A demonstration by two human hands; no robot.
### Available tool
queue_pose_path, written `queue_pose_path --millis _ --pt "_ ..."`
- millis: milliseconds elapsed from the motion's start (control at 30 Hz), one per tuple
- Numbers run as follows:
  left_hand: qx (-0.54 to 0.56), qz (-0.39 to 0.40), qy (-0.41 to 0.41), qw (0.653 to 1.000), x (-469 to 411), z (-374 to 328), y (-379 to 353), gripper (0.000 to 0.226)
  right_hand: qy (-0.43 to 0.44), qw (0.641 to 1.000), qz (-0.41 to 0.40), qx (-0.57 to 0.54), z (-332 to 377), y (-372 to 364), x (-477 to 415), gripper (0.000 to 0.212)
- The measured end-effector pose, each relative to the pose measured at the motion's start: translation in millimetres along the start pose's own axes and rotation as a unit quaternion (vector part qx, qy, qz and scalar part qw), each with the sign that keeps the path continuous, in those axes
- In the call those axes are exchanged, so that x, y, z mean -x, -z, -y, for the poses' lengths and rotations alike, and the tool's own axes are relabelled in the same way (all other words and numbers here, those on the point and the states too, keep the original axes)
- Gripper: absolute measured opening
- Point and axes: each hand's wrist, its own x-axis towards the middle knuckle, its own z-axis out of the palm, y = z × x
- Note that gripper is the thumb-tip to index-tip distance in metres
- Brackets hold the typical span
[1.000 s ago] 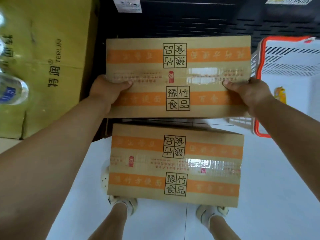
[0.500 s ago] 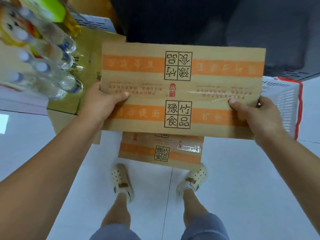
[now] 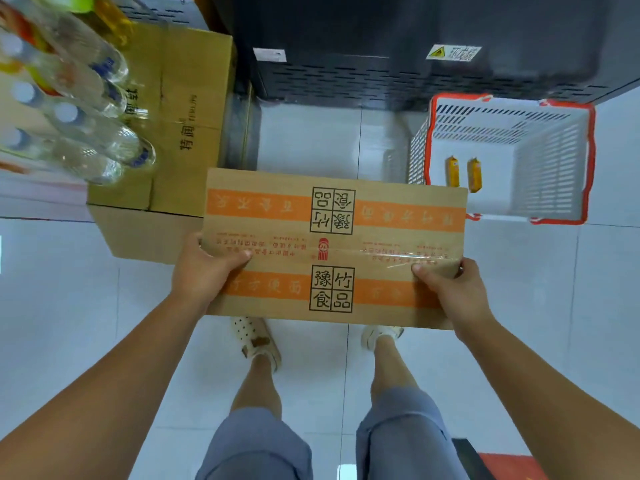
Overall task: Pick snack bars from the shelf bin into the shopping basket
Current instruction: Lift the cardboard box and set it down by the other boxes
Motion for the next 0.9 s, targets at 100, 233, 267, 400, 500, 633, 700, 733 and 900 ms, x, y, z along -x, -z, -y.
queue_pose_path --millis 100,233,267,400,500,633,700,733,900 --pt "0.033 0.032 0.02 0.999 -7 -4 5 0.066 -0.013 0.999 0.038 -0.009 9 6 -9 0.075" --pt "0.073 0.068 0.0 0.995 -24 -33 11 0.057 0.031 0.996 0.072 -0.03 47 5 -28 0.068" --pt "0.079 0.069 -0.001 0.995 -26 -40 10 0.052 0.042 0.996 0.078 -0.026 53 5 -31 0.052" --pt "0.083 0.047 -0.006 0.995 -23 -50 5 0.043 0.056 0.997 0.054 -0.024 52 10 -28 0.032" --pt "0.068 0.041 -0.031 0.996 -9 -42 14 0.071 0.059 0.997 0.031 -0.044 44 20 -8 0.053" --pt "0.054 0.048 -0.055 0.996 16 -16 34 0.106 0.081 0.994 0.015 -0.073 22 33 20 0.067" --pt "0.038 0.059 -0.058 0.996 32 2 37 0.1 0.077 0.995 0.029 -0.056 6 33 30 0.073" --pt "0.032 0.062 -0.056 0.996 38 11 36 0.095 0.072 0.996 0.034 -0.05 -4 32 33 0.076" --pt "0.024 0.037 -0.043 0.998 49 43 26 0.092 0.063 0.997 0.037 -0.031 -33 26 39 0.075"
